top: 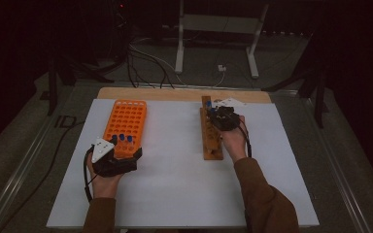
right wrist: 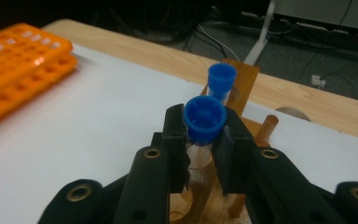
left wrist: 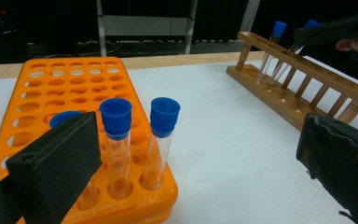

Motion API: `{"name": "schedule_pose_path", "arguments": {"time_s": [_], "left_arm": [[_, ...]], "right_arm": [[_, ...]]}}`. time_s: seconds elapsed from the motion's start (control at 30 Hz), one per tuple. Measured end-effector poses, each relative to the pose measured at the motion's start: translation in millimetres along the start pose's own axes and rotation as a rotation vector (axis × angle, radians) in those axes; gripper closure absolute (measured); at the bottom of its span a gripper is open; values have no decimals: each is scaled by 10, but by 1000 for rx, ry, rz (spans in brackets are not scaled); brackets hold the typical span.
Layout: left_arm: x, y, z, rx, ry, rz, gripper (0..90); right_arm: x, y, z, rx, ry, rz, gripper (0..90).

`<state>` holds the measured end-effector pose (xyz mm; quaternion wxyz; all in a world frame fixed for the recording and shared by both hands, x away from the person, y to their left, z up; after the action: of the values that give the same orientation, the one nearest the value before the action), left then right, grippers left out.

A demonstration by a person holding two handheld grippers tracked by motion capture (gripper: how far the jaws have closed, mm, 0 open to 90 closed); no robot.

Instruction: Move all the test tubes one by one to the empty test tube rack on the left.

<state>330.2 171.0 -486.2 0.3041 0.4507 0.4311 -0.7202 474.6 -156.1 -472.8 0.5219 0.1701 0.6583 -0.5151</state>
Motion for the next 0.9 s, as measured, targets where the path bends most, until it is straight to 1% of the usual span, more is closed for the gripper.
{"name": "schedule_pose_path", "arguments": {"time_s": [0.17, 0.3, 0.47, 0.57, 0.7, 0.9], "left_arm": [[1, 3, 17, 2, 5, -2, 3], [3, 3, 8, -1, 6, -4, 3], [3, 6, 20, 1, 8, -4, 4], [-2, 3, 25, 1, 9, 0, 4], [-10, -4, 28, 0, 14, 1, 4], [-30, -9, 57, 0, 23, 8, 4]], "right_arm": [[-59, -104, 21, 1, -3, 32, 763], [-110, -198, 38, -18, 3, 61, 763], [-175, -331, 57, -21, -11, 97, 763], [-221, -399, 57, -38, -13, 115, 763], [-246, -478, 27, -61, -25, 128, 762], [-236, -541, -78, -101, -54, 129, 762]]}}
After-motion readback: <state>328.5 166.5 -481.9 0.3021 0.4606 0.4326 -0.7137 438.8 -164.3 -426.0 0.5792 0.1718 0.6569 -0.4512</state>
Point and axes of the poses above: each handheld gripper's, and its own axes: y roughly forward along the jaws, x roughly out of its underside, z roughly to its right, the point moved 5 cm from there along y, roughly forward along the jaws, and after that the axes turned 6 degrees about -y, right-handed, at the moved point
